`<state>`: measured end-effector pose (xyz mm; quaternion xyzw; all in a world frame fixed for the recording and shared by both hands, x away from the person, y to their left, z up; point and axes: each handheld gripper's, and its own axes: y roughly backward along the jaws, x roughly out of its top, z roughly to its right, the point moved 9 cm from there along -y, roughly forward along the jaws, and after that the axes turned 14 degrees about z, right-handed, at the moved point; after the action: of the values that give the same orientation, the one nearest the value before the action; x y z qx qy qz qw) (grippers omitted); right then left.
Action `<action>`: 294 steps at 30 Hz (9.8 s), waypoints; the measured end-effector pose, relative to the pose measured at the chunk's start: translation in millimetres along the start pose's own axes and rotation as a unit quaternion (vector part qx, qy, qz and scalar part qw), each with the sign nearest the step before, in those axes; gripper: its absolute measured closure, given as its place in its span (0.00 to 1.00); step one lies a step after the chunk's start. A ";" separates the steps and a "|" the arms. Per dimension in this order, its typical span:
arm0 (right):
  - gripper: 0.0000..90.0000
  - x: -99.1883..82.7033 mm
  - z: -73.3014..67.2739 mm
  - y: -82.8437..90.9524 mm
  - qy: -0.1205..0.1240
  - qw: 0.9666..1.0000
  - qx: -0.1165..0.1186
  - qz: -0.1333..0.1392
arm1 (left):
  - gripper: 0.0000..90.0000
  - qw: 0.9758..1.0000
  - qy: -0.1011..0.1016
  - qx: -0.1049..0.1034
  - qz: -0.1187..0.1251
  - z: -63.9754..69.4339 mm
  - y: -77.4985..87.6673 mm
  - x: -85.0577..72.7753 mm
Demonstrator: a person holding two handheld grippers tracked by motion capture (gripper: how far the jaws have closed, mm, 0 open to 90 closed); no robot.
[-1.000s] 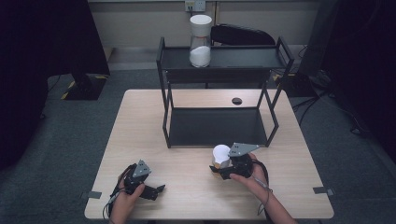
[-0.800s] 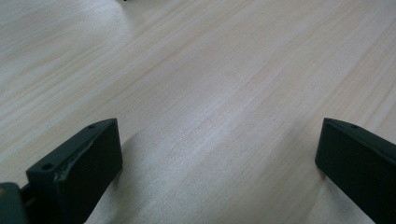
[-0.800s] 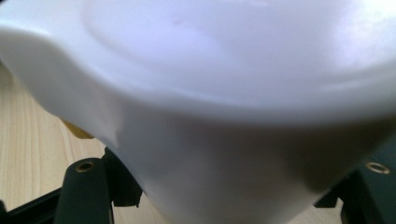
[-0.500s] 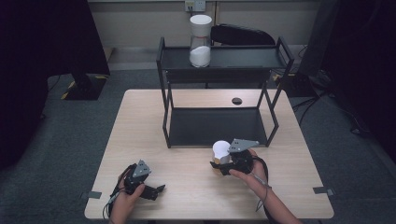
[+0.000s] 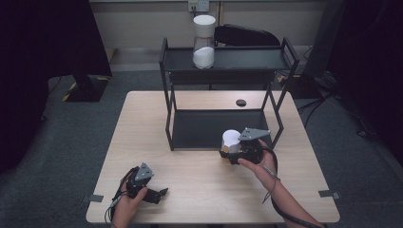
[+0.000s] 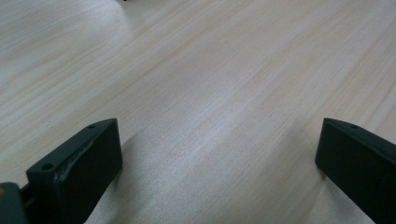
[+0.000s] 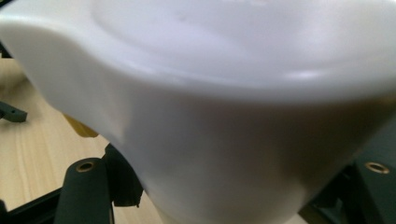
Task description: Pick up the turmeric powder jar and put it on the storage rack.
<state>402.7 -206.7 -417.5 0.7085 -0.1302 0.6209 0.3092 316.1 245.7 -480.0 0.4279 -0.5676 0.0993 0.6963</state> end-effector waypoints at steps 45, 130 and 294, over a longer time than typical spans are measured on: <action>0.34 132.6 29.3 17.8 0.016 1.000 -0.011 0.010 | 0.00 1.000 0.000 0.001 0.000 0.4 0.1 0.0; 0.34 305.0 61.0 5.9 0.013 0.996 -0.087 0.031 | 0.00 1.000 0.001 0.002 -0.001 0.6 0.2 0.2; 0.02 144.2 2.4 38.2 -0.026 0.998 -0.029 0.056 | 0.00 1.000 0.003 0.006 0.000 1.7 0.5 -0.2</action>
<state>411.0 -208.9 -268.6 0.7068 -0.1959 0.6144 0.2909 314.5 244.9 -479.9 0.4318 -0.5648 0.1035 0.6956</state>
